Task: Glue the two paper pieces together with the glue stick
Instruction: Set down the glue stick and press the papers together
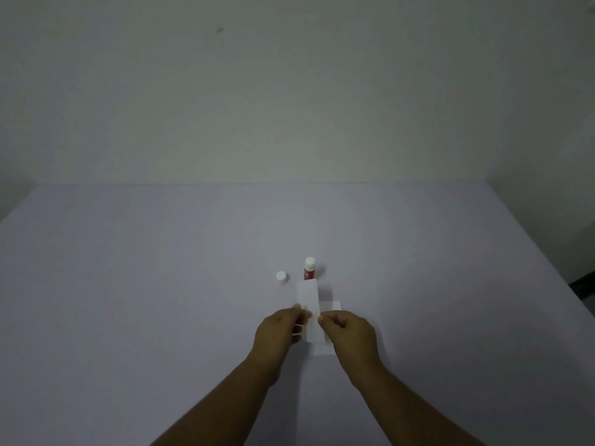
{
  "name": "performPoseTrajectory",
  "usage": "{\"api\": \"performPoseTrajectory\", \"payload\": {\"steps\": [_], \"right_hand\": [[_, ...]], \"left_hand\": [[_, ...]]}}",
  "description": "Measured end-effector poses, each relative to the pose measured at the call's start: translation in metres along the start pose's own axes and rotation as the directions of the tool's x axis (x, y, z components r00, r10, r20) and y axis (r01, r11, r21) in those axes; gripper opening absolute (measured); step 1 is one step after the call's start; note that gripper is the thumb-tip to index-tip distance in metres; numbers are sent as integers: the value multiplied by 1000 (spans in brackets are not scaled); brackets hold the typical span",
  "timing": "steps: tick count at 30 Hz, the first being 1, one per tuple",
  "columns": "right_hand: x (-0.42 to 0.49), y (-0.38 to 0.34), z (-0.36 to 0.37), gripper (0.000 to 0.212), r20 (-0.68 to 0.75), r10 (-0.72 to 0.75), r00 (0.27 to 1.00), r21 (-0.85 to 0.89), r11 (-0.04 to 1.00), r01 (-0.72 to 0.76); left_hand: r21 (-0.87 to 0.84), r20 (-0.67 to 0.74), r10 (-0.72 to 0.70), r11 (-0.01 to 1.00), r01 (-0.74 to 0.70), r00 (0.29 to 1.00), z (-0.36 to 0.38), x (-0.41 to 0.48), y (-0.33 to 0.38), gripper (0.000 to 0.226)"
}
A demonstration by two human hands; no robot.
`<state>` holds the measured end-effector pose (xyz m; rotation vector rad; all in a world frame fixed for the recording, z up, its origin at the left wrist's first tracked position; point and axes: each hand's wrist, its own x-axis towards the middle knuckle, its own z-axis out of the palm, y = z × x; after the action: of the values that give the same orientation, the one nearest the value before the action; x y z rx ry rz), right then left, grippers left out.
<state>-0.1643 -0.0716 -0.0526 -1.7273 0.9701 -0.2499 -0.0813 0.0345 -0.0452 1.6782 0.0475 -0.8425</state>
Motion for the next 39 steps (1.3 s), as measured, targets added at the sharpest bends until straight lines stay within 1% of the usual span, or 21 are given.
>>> {"api": "performPoseTrajectory", "payload": {"steps": [2,4,5,6,7,9,13,19,20,22,24,27,32,36,39], "right_hand": [[1,4,-2,10,5,51,999,83,995,-51],[0,9,-6,10,11,103,995,153,983,-104],[0,12,-9,13,8,124,992,176,977,-123],[0,14,-11,15,6,142,990,189,972,-141],[0,17,-13,17,4,159,987,190,969,-157],[1,22,-16,20,-2,180,984,172,969,-177],[8,30,-20,18,-22,203,979,119,973,-199],[23,40,-24,17,-31,231,972,36,973,-230],[25,41,-24,15,-23,232,973,17,973,-231],[29,43,-25,16,-8,226,974,-36,973,-226],[32,44,-25,18,-5,215,977,-78,974,-214],[35,44,-23,23,3,200,980,-136,971,-198],[36,44,-23,25,-2,207,978,-186,961,-203],[35,45,-23,19,3,205,979,-202,959,-200],[35,46,-23,19,6,202,979,-220,956,-196]], "left_hand": [[125,-42,55,991,-50,998,-4,4,-4,17],[166,-5,18,986,-17,1000,-10,8,-8,10],[152,28,-13,988,9,1000,-12,9,-9,12],[142,53,-40,989,32,998,-13,11,-11,20],[145,66,-60,988,49,996,-13,12,-12,26],[171,66,-87,982,74,994,-9,12,-13,29],[190,3,-111,976,108,994,2,16,-15,23],[147,-97,-145,976,158,985,14,20,-16,19],[175,-110,-134,973,152,985,15,21,-17,19],[299,-114,-73,948,105,991,16,23,-19,17],[429,-100,-1,902,44,995,16,25,-20,20],[558,-76,73,830,-18,994,16,28,-21,28],[602,-67,101,797,-40,993,16,30,-25,32],[615,-64,113,787,-50,991,17,30,-28,30],[625,-65,120,779,-53,991,16,30,-29,32]]}}
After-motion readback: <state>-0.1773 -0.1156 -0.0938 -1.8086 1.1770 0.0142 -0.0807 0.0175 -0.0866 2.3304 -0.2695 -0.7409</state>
